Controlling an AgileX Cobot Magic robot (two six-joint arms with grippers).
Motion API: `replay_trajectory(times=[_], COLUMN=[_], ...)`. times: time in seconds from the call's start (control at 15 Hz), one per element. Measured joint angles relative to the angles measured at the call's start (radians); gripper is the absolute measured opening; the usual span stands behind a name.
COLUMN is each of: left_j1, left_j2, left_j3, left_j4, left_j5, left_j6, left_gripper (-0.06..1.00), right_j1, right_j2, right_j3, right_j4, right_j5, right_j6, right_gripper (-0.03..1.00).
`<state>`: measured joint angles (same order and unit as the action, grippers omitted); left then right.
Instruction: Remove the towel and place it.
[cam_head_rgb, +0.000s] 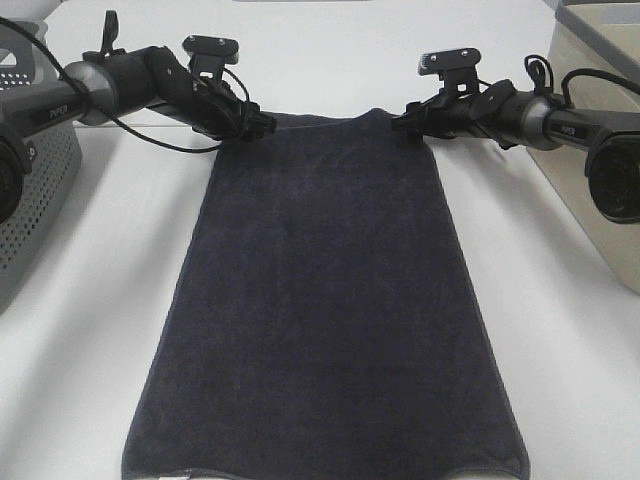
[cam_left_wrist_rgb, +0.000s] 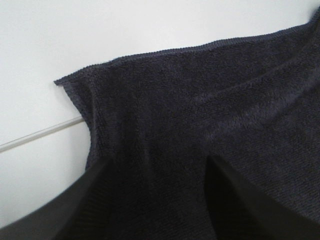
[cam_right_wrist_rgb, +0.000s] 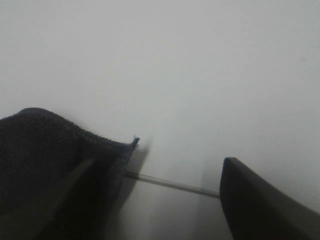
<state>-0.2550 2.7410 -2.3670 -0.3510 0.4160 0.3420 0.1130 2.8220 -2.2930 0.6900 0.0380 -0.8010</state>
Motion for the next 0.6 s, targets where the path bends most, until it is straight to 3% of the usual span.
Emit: replay_trajectory(times=[0.6], left_j1=[0.0], left_j2=[0.0], left_j3=[0.0], left_j4=[-0.003], left_j5=[0.0], left_j6=[0.0], left_gripper=[0.52], right_j1=[-0.004], right_j2=[0.006], right_j3=[-0.011], right_j4=[-0.122], right_j5=[-0.031], right_j6=[0.0], right_gripper=[0.68])
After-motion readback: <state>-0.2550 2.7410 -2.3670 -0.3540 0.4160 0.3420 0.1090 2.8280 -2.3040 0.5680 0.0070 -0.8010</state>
